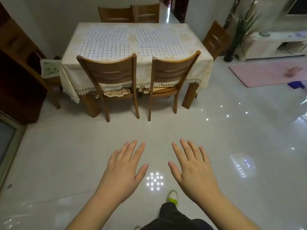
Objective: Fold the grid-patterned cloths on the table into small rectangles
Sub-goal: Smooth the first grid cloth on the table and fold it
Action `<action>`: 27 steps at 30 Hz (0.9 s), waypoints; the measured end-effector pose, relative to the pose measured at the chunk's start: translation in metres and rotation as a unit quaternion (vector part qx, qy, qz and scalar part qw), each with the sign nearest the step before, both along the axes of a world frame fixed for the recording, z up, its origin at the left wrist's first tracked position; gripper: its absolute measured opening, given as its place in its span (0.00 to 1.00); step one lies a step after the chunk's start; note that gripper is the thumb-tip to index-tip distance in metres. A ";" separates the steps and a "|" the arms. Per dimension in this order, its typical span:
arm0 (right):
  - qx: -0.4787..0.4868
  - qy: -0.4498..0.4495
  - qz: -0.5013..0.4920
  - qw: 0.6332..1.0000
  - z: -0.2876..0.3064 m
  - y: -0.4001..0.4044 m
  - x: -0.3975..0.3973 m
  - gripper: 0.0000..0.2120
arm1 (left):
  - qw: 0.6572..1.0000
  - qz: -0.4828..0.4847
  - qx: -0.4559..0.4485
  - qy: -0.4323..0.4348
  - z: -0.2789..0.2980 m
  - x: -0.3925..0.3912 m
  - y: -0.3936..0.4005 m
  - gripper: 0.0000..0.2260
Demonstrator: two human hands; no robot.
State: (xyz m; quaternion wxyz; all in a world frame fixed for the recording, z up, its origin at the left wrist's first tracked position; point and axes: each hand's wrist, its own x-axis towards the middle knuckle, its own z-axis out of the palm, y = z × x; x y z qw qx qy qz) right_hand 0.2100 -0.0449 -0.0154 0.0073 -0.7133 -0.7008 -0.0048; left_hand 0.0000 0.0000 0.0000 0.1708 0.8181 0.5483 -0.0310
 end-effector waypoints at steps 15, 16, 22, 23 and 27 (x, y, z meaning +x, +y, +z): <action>-0.031 0.023 0.043 0.998 -0.023 0.132 0.132 0.30 | 0.999 0.019 0.027 0.010 -0.019 0.125 0.125 0.33; -0.040 0.021 0.047 0.998 -0.023 0.141 0.141 0.30 | 0.999 0.023 0.034 0.006 -0.016 0.133 0.133 0.33; -0.048 0.025 0.046 0.997 -0.019 0.195 0.168 0.30 | 0.999 0.021 0.040 0.005 -0.010 0.168 0.182 0.29; -0.047 0.030 0.047 0.997 -0.019 0.206 0.168 0.30 | 0.999 0.017 0.041 0.004 -0.012 0.171 0.192 0.28; -0.043 0.045 0.040 0.997 -0.020 0.256 0.169 0.30 | 0.998 0.005 0.063 0.010 -0.014 0.179 0.240 0.28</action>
